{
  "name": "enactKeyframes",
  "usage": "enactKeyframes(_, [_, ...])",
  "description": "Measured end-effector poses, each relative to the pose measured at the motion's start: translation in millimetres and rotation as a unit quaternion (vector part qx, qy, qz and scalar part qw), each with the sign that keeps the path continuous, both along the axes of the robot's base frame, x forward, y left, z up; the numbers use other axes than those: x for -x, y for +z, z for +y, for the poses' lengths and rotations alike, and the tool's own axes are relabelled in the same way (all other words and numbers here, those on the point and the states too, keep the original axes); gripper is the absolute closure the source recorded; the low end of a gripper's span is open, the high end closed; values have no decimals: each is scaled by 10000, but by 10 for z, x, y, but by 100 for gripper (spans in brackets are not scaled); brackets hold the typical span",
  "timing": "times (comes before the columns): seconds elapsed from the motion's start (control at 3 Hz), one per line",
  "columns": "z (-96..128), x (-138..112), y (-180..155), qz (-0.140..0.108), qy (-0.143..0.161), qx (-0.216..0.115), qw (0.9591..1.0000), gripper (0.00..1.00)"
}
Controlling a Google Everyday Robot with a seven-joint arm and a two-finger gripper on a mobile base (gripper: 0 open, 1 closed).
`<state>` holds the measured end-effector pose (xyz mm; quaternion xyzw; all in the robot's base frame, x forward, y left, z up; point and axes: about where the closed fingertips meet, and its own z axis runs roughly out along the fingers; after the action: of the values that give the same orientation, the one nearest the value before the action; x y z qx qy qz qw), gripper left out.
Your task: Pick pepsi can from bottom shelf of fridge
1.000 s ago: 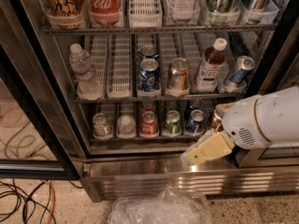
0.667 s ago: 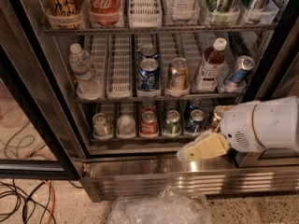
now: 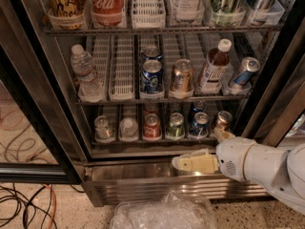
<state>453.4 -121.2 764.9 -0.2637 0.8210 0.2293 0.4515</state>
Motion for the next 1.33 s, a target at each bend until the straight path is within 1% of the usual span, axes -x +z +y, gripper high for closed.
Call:
enactKeyframes(0.33, [-58, -314, -113, -460, -543, -526, 9961, 0])
enactKeyframes(0.67, [-189, -622, -227, -673, -1025, -697, 9900, 0])
enactKeyframes(1.0, [-189, -622, -227, -673, -1025, -697, 9900, 0])
enactKeyframes(1.33, [-178, -652, -362, -728, -1133, -660, 9887, 0])
